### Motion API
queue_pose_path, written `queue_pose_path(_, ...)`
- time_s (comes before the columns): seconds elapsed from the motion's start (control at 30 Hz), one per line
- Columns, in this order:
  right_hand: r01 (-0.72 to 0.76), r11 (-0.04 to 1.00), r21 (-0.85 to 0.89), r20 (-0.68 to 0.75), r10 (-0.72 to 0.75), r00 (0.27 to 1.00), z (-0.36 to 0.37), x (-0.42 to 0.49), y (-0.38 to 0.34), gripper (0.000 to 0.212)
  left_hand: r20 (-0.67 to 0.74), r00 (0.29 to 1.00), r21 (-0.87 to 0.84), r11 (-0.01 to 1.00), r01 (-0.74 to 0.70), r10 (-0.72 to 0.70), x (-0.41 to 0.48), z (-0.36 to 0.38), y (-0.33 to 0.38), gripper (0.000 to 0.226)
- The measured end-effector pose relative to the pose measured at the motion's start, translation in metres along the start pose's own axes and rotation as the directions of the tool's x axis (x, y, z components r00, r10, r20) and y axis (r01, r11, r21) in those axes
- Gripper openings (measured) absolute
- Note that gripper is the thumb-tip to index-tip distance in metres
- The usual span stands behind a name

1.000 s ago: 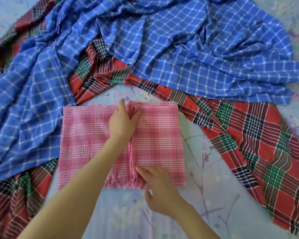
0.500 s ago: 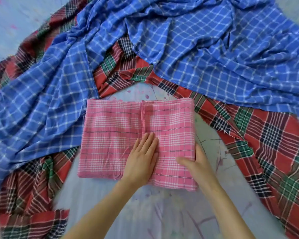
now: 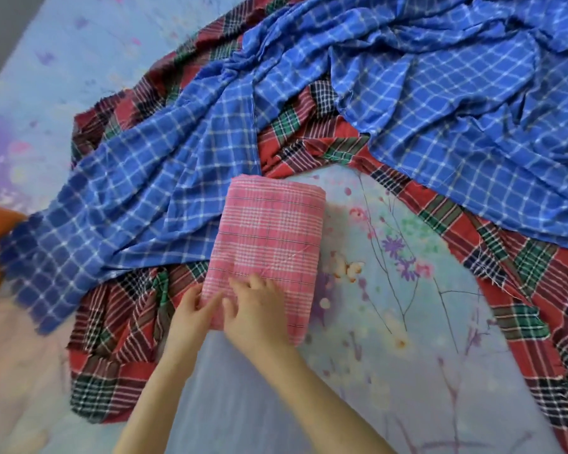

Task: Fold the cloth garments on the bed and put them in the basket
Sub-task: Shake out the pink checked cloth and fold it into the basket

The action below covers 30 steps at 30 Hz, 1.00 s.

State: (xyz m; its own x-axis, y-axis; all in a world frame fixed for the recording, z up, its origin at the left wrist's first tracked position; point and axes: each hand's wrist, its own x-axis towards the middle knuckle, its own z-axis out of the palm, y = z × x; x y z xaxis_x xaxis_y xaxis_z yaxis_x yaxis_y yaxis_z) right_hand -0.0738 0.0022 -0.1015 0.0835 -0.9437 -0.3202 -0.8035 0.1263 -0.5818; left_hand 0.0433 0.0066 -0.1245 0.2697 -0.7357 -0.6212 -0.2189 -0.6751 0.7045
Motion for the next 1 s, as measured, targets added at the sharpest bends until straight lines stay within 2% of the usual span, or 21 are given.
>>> queue_pose_path(0.07,-0.037,0.999,-0.020,-0.257,0.031,0.966,-0.003,-0.009,0.018,0.031,-0.104,0.994,0.108,0.994,-0.035,0.046,0.003,0.004,-0.009,0.021)
queue_pose_path(0.13,-0.176,0.984,-0.020,-0.354,0.158,0.922,-0.007,-0.017,0.044,0.040,-0.194,0.979,0.125,0.991,-0.038,0.062,0.005,0.011,-0.010,0.031)
queue_pose_path(0.17,-0.255,0.966,0.035,-0.319,0.252,0.914,-0.008,-0.019,0.054,0.048,-0.234,0.971,0.139,0.990,-0.016,0.049,0.005,0.014,-0.010,0.035)
queue_pose_path(0.23,-0.420,0.864,0.279,-0.115,0.464,0.878,-0.008,-0.020,0.064,0.063,-0.334,0.942,0.150,0.988,0.034,0.018,0.002,0.019,-0.010,0.046)
queue_pose_path(0.27,-0.485,0.783,0.390,-0.008,0.529,0.848,-0.005,-0.018,0.068,0.064,-0.401,0.916,0.128,0.989,0.069,-0.012,0.000,0.023,-0.013,0.052)
queue_pose_path(0.33,-0.557,0.708,0.434,0.092,0.580,0.809,-0.003,-0.015,0.066,0.053,-0.459,0.870,-0.042,0.982,0.184,-0.182,-0.016,0.027,-0.019,0.061)
queue_pose_path(0.37,-0.575,0.697,0.428,0.093,0.599,0.795,-0.004,-0.014,0.063,0.049,-0.394,0.867,-0.184,0.950,0.251,-0.305,-0.025,0.031,-0.026,0.066)
queue_pose_path(0.4,-0.587,0.684,0.433,0.088,0.616,0.783,-0.004,-0.012,0.061,0.048,-0.266,0.872,-0.327,0.890,0.319,-0.411,-0.035,0.034,-0.030,0.067)
queue_pose_path(0.43,-0.602,0.656,0.454,0.095,0.637,0.765,-0.002,-0.012,0.058,0.048,-0.079,0.866,-0.464,0.787,0.407,-0.494,-0.045,0.038,-0.031,0.061)
queue_pose_path(0.47,-0.613,0.619,0.491,0.103,0.657,0.747,-0.001,-0.013,0.054,0.049,0.106,0.845,-0.580,0.658,0.480,-0.524,-0.053,0.041,-0.029,0.055)
queue_pose_path(0.53,-0.636,0.496,0.591,0.166,0.697,0.697,0.003,-0.021,0.044,0.050,0.304,0.833,-0.696,0.489,0.526,-0.463,-0.061,0.044,-0.023,0.056)
queue_pose_path(0.6,-0.635,0.339,0.694,0.254,0.710,0.657,0.010,-0.037,0.036,0.043,0.237,0.881,-0.770,0.474,0.427,-0.409,-0.059,0.040,-0.017,0.049)
queue_pose_path(0.67,-0.645,0.197,0.739,0.356,0.698,0.622,0.016,-0.057,0.029,0.029,0.103,0.901,-0.837,0.453,0.307,-0.421,-0.060,0.031,-0.010,0.039)
queue_pose_path(0.7,-0.650,0.122,0.750,0.411,0.683,0.603,0.018,-0.066,0.025,0.026,0.016,0.901,-0.843,0.479,0.246,-0.434,-0.063,0.028,-0.008,0.040)
queue_pose_path(0.73,-0.653,0.044,0.756,0.472,0.654,0.591,0.019,-0.076,0.022,0.027,-0.085,0.900,-0.830,0.530,0.174,-0.428,-0.071,0.024,-0.007,0.042)
queue_pose_path(0.8,-0.660,-0.075,0.748,0.583,0.550,0.598,0.012,-0.097,0.013,0.030,-0.274,0.910,-0.712,0.702,0.024,-0.310,-0.095,0.013,-0.006,0.042)
queue_pose_path(0.83,-0.671,-0.074,0.738,0.608,0.505,0.613,0.005,-0.107,0.008,0.028,-0.330,0.919,-0.628,0.777,-0.043,-0.217,-0.107,0.008,-0.003,0.043)
queue_pose_path(0.9,-0.704,0.035,0.709,0.604,0.484,0.633,-0.008,-0.128,0.006,0.034,-0.375,0.927,-0.448,0.878,-0.166,-0.016,-0.131,-0.005,0.006,0.045)
queue_pose_path(1.0,-0.660,0.214,0.720,0.459,0.567,0.684,-0.031,-0.150,0.010,0.051,-0.386,0.867,-0.157,0.904,-0.398,0.314,-0.158,-0.021,0.029,0.052)
